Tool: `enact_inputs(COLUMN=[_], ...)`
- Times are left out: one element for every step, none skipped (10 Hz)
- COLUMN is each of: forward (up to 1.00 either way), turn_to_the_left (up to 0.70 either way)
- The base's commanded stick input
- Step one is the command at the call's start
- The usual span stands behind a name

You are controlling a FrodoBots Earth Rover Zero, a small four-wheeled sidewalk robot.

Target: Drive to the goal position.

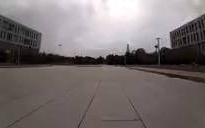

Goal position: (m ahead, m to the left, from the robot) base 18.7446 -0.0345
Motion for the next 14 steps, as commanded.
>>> enact_inputs(forward=[0.70, 0.70, 0.70, 0.70, 0.70, 0.70, 0.70, 0.70, 0.70, 0.70, 0.70, 0.70, 0.70, 0.70], turn_to_the_left=[0.00, 0.00, 0.00, 0.00, 0.00, 0.00, 0.00, 0.00, 0.00, 0.00, 0.00, 0.00, 0.00, 0.00])
